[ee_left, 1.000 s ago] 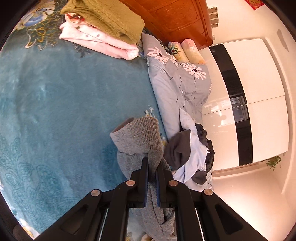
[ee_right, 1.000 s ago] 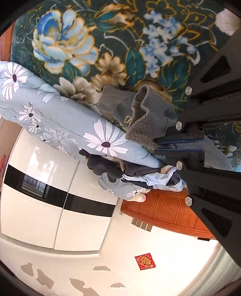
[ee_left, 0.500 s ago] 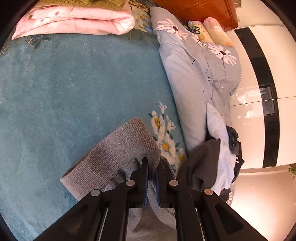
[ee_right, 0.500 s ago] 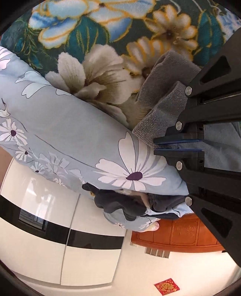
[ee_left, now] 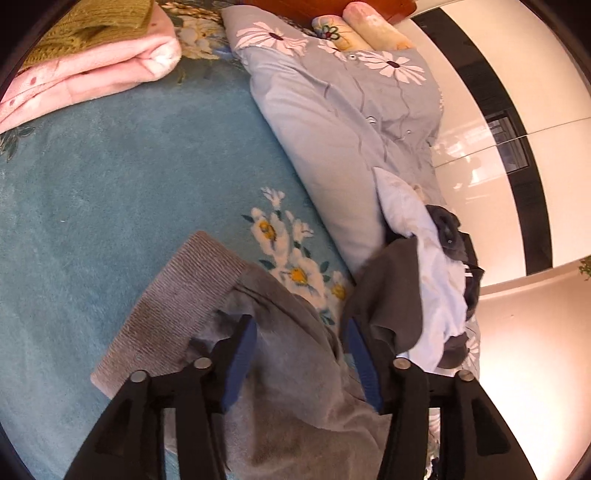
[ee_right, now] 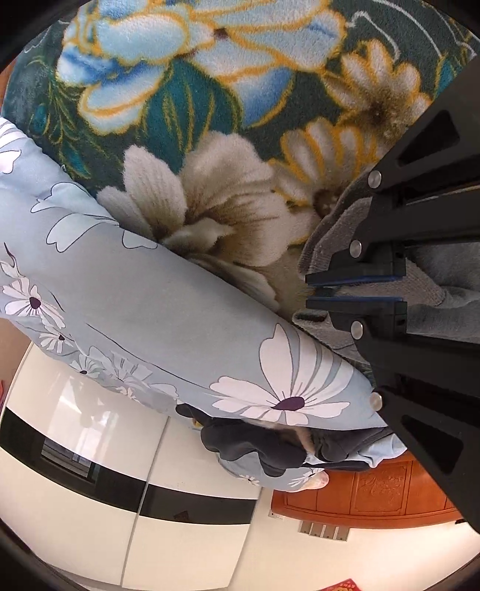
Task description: Fold clothes
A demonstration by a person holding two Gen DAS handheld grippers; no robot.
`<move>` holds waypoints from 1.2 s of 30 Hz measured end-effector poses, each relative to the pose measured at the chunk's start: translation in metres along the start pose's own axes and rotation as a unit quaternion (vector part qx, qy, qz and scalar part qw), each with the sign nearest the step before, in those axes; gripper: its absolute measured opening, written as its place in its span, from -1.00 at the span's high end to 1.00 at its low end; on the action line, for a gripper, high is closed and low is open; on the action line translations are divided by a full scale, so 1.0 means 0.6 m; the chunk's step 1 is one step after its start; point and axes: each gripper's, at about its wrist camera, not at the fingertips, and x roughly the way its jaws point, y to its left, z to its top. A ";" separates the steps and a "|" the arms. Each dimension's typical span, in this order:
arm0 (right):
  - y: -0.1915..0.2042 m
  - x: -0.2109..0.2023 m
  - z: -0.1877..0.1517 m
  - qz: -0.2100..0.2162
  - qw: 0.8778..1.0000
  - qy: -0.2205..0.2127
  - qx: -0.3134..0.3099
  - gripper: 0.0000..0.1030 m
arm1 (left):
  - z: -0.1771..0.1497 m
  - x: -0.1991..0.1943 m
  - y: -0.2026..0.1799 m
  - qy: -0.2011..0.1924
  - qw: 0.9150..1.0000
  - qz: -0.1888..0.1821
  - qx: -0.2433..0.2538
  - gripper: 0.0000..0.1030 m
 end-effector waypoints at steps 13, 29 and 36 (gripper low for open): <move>-0.009 -0.023 -0.078 0.021 0.998 0.025 -0.050 0.22 | -0.137 -0.101 0.156 -0.044 0.994 0.073 -0.074 -0.18; 0.025 0.039 -0.087 0.012 0.999 0.004 -0.029 0.87 | -0.178 -0.124 0.164 -0.039 0.995 0.049 -0.076 -0.18; 0.019 -0.090 -0.064 0.030 0.994 -0.084 -0.063 0.91 | -0.183 -0.124 0.178 -0.032 0.995 0.059 -0.076 -0.18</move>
